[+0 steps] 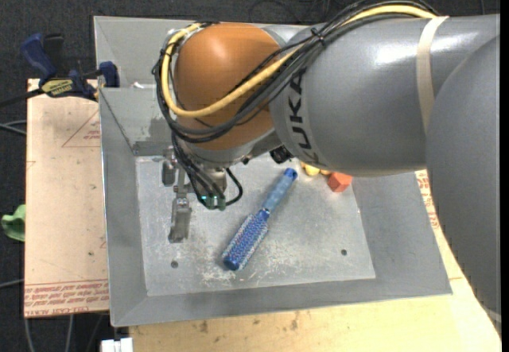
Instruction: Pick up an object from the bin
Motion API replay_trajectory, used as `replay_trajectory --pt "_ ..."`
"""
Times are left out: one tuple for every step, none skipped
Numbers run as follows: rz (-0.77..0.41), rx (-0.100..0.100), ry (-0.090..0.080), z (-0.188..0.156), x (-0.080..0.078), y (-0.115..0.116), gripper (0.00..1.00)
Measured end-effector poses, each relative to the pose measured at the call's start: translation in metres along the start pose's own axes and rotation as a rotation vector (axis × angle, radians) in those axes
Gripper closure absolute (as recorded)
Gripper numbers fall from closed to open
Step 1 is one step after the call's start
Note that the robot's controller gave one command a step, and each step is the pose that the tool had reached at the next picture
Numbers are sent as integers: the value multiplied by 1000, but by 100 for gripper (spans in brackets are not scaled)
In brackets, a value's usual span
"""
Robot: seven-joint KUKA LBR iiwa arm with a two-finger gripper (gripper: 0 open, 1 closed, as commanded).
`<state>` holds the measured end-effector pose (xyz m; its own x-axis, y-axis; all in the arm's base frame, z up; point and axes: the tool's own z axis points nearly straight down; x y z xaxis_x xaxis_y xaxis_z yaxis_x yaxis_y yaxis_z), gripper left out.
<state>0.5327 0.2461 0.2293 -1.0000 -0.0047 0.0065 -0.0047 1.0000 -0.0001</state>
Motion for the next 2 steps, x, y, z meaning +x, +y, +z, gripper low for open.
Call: replay_trajectory --pt "1 4 1 37 30 -79 0" --pt "49 3 1 102 37 -143 0"
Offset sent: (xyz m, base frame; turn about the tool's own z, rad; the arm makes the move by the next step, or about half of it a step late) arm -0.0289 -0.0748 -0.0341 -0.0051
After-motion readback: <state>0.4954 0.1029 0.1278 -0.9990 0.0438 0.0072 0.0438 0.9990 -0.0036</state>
